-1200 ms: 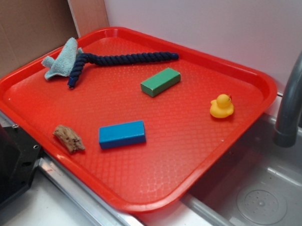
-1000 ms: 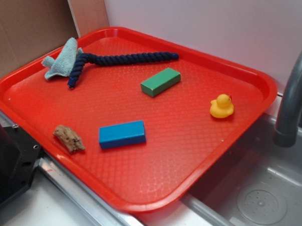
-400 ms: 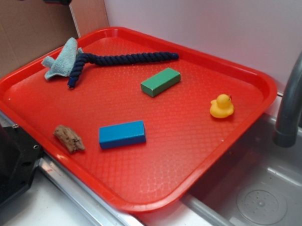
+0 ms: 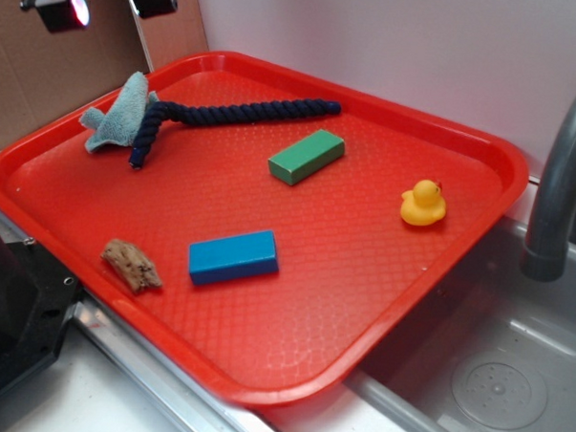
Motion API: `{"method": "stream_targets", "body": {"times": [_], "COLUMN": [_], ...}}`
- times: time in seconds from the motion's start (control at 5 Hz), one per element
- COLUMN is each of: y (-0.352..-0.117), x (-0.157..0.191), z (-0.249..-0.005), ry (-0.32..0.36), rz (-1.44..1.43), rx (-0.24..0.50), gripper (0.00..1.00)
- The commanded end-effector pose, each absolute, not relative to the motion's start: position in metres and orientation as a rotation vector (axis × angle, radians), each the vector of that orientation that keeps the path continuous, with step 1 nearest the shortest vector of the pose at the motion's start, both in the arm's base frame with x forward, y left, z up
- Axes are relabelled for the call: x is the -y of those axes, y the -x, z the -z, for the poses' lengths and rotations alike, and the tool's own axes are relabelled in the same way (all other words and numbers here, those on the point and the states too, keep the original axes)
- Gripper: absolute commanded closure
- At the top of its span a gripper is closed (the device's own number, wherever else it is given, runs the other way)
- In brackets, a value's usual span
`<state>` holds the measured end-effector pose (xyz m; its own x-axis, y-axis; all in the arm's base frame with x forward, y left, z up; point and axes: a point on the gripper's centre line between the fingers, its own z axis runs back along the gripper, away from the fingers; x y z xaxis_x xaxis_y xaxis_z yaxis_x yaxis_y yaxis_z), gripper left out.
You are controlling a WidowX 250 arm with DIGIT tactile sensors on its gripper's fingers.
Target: Grab the blue cloth.
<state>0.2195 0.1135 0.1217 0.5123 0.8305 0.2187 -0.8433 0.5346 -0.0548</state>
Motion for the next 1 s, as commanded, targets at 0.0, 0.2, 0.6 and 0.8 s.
{"method": "stream_targets", "body": {"times": [0.0,0.2,0.6,0.8], "y": [-0.207,-0.205,-0.212,-0.214], "x": [-0.141,-0.152,-0.144,-0.133], "z": [-0.078,-0.058,-0.018,-0.024], "ry": [-0.071,-0.09,-0.131,-0.111], "rz": [-1.199,-1.201,-1.126,-1.114], "rx": [0.181,0.149,0.085,0.089], "gripper": [0.0,0.0,1.0,1.0]}}
